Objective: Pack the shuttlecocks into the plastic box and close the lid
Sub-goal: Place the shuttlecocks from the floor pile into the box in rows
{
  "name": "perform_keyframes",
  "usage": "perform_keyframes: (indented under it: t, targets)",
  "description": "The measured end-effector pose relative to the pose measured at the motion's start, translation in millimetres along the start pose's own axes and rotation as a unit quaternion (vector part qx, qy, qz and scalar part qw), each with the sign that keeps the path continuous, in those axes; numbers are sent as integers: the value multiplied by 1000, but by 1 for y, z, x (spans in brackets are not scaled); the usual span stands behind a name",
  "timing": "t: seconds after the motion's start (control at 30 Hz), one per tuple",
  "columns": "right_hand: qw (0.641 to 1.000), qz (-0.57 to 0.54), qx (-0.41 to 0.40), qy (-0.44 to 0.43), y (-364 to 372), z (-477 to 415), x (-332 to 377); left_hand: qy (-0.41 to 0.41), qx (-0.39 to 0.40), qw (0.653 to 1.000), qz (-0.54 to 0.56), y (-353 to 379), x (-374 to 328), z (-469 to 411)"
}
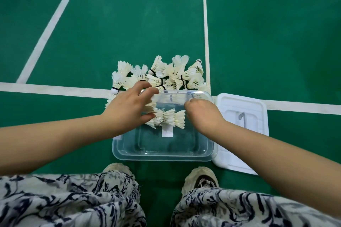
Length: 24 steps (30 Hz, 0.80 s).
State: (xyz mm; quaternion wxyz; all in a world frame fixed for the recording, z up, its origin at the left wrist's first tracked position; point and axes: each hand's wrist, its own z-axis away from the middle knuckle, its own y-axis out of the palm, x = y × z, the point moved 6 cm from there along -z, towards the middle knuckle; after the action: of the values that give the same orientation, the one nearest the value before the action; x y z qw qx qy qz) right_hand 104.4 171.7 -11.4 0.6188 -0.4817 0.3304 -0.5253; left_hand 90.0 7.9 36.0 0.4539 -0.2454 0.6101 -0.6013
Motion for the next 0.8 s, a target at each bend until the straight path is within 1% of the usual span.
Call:
perform_keyframes:
  t: [0.13,0.2,0.27,0.37,0.5,0.63,0.8]
  targets:
    - [995,69,51,-48,9,3,18,8,-3,1000,4,0,1,3]
    - [993,76,65,-55,16,1,21,9,-3,1000,15,0,2,4]
    - [994,60,83,-45,23,-3,19,3,-1,1000,27,-1,5,6]
    - [996,9,85,-8,28,-11,11,-1,-5,1000,29,-2,9,8]
    - [993,-91,44,66,35,-19,-1,-1,-7,999,41,0,13,10]
    - [969,-204,27,137,37,-22,-13,9,-9,999,51,5,15,11]
    - [926,-308,62,208,47,-28,-17,7,-1,997,71,7,17,11]
